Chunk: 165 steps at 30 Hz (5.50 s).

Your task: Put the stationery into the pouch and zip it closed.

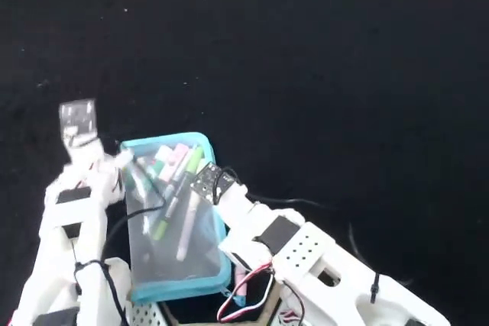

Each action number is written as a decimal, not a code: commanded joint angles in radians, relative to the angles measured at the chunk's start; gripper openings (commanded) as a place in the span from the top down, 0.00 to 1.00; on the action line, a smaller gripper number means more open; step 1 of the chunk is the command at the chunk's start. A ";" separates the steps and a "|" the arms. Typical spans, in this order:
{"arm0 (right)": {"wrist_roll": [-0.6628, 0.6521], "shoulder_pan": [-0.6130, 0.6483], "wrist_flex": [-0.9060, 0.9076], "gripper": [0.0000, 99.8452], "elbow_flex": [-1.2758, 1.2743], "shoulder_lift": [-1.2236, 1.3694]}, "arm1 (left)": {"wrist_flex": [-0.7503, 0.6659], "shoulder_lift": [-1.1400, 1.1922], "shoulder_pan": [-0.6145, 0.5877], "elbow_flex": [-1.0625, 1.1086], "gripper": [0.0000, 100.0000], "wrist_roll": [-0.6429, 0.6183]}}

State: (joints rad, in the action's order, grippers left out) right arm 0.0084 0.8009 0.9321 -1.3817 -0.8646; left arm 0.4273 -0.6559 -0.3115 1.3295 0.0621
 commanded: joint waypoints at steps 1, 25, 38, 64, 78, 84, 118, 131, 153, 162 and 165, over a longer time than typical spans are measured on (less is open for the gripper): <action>0.048 0.021 -0.035 0.81 0.099 -0.005 | 0.015 0.005 -0.007 -0.045 0.84 -0.020; -0.230 -0.224 -0.158 0.99 0.050 -0.004 | 0.017 0.003 -0.010 -0.045 0.84 -0.026; -0.356 -0.614 -0.166 0.99 0.191 0.004 | 0.124 -0.282 -0.008 0.044 0.84 -0.028; -0.235 -0.408 0.132 0.79 0.153 0.004 | 0.195 -0.677 0.001 0.214 0.84 -0.020; -0.230 -0.334 -0.012 0.83 0.005 0.051 | 0.195 -0.678 0.001 0.216 0.84 -0.020; -0.238 -0.399 -0.012 0.94 0.160 0.239 | 0.195 -0.678 -0.002 0.216 0.84 -0.020; -1.869 -0.755 0.295 0.74 0.440 0.272 | 0.198 -0.678 -0.007 0.216 0.84 -0.020; -2.179 -0.756 0.195 0.85 0.286 0.266 | 0.198 -0.678 -0.007 0.216 0.84 -0.020; -2.088 -0.778 -0.207 0.85 0.102 0.266 | 0.198 -0.678 -0.007 0.216 0.84 -0.018; -1.964 -0.615 -0.216 0.86 0.039 0.268 | 0.199 -0.678 -0.007 0.216 0.84 -0.018; -1.958 -0.620 -0.216 0.90 0.041 0.266 | 0.201 -0.678 -0.007 0.216 0.84 -0.018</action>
State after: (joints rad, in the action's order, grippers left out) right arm -1.9724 0.1611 0.7219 -1.3341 -0.6099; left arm 0.6222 -1.3203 -0.3161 1.5673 0.0453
